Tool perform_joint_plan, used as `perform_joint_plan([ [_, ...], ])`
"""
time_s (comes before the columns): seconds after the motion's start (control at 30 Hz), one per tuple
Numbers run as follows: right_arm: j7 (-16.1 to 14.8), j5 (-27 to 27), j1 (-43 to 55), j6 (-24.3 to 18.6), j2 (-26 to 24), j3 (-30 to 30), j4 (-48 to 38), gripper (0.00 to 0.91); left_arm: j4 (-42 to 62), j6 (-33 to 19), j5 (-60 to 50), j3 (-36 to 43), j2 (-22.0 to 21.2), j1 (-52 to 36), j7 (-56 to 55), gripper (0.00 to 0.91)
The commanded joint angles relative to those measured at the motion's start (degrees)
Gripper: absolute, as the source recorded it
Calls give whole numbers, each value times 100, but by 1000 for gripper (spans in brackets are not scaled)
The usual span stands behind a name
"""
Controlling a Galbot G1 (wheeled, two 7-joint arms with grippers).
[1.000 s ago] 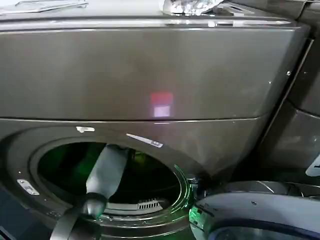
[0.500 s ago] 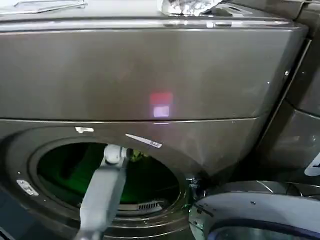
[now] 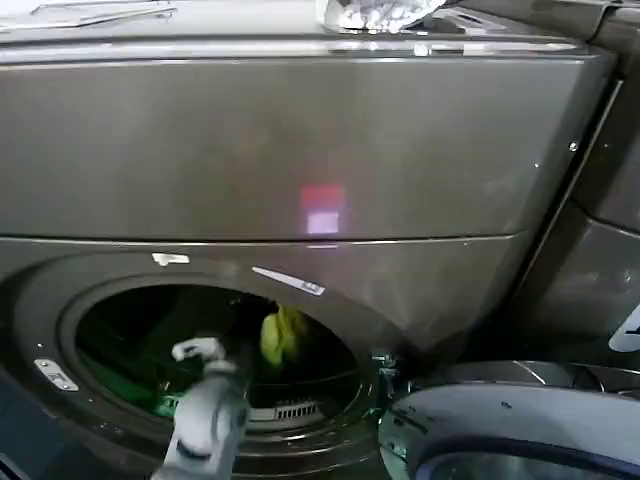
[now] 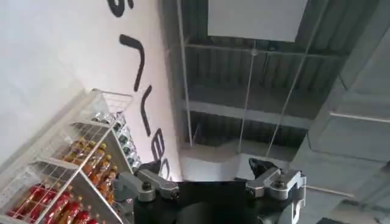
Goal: Grasp the clothes from the dryer.
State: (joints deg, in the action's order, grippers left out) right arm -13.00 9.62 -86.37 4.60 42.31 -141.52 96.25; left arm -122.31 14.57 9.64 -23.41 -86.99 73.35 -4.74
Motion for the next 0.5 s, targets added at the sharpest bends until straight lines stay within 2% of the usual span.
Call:
perform_joint_plan([
  [0.03, -27, -6, 67, -4, 1, 42, 16, 907, -1083, -72, -663, -68, -6, 1265, 58, 0],
  [0.27, -140, -35, 110, 1, 5, 93, 53, 907, -1007, -48, -707, -54, -29, 1221, 50, 0],
  [0.5, -94, -107, 86, 33, 21, 163, 86, 907, -978, 3, -720, -68, -53, 1162, 53, 0],
])
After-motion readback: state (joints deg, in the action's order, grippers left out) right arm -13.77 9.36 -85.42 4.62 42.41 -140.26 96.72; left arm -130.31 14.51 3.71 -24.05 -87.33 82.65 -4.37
